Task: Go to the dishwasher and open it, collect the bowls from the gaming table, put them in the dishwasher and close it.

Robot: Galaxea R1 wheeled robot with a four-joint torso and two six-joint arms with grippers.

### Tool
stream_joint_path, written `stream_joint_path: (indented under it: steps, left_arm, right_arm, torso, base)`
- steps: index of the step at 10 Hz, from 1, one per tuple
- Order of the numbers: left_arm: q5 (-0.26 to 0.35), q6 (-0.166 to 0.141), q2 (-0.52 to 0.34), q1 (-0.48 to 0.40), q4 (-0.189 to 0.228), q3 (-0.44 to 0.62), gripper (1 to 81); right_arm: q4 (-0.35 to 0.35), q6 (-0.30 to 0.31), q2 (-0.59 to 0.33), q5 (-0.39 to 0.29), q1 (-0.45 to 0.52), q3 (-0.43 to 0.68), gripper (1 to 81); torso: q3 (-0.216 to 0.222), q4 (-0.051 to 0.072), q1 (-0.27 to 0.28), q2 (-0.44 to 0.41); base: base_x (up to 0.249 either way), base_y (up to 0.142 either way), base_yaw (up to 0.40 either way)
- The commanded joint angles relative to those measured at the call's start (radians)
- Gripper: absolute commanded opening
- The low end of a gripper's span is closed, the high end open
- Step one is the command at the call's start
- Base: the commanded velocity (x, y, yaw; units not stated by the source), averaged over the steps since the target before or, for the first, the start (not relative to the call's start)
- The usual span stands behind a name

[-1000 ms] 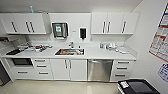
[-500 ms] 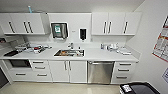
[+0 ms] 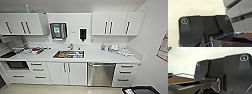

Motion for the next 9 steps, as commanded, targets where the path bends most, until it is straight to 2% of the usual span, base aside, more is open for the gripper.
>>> stream_joint_path:
  steps: [1, 9]
  left_arm:
    - [0.052, 0.003, -0.009, -0.052, 0.005, 0.011, 81.1]
    - [0.052, 0.003, -0.006, -0.051, 0.006, 0.011, 81.1]
  right_arm:
    - [-0.008, -0.002, -0.017, -0.039, 0.048, 0.014, 81.1]
    - [-0.009, 0.001, -0.015, -0.039, 0.052, 0.008, 81.1]
  torso:
    - [0.0, 0.0, 0.0, 0.0]
    - [0.0, 0.0, 0.0, 0.0]
  base:
    - [0.134, 0.0, 0.0]
    - [0.135, 0.0, 0.0]
